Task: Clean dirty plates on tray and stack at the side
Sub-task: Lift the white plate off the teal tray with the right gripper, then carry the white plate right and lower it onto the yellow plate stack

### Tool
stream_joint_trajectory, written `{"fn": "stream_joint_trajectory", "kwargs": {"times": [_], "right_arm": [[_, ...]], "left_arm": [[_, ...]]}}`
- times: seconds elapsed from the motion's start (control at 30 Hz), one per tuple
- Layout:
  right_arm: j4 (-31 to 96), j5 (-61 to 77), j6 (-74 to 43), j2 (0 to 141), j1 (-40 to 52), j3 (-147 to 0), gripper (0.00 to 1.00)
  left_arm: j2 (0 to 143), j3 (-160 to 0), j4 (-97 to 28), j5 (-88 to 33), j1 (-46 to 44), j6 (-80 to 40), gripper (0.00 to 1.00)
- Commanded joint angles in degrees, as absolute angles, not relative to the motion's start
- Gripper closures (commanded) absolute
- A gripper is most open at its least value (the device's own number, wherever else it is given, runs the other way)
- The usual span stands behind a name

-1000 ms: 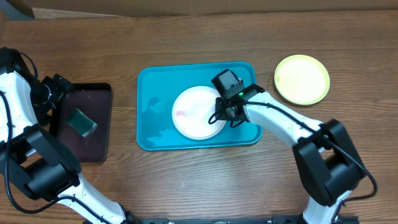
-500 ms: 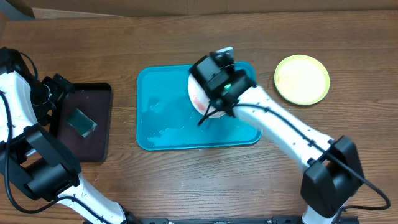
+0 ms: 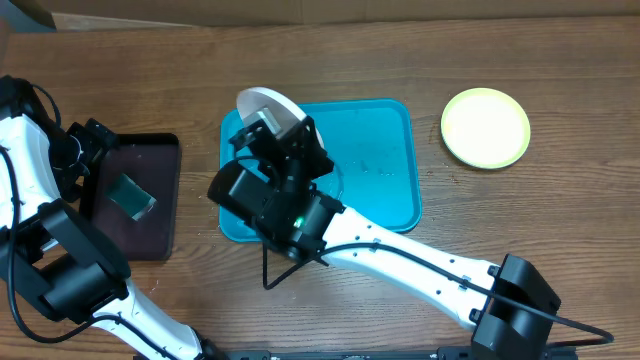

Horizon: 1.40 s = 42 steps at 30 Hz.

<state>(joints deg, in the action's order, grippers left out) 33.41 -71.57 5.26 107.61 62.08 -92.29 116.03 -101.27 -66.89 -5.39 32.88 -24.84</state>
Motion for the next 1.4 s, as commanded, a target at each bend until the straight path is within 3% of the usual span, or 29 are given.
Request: {"fn": "stream_joint_trajectory", "kwargs": {"times": [0.0,0.37,0.63,0.93,1.17,1.37], "right_arm": [[30.5,-77.6,14.7,105.5,62.5,-94.1,0.96],[23.0,-81.0,22.1,105.5,62.6,-94.1,0.96],[28.5,-75.5,4.4,105.5,60.1,-94.1,0.96],[43.7,-33.3,-29.6,104.2,48.1,-94.1,0.96],[42.6,15.2,-29.8,100.2,28.7,-94.1,0.96],[44.3,40.6,-29.8,100.0,11.3,-94.1,0.96]], "left_arm": [[115.0,-102.1,-67.0,-5.8,33.0,-24.4,0.00],[115.0,-102.1,-67.0,-5.8,33.0,-24.4,0.00],[115.0,-102.1,-67.0,-5.8,33.0,-24.4,0.00],[115.0,-102.1,-67.0,-5.8,33.0,-24.4,0.00],[115.0,-102.1,-67.0,-5.8,33.0,-24.4,0.00],[115.0,-102.1,-67.0,-5.8,33.0,-24.4,0.00]]}}
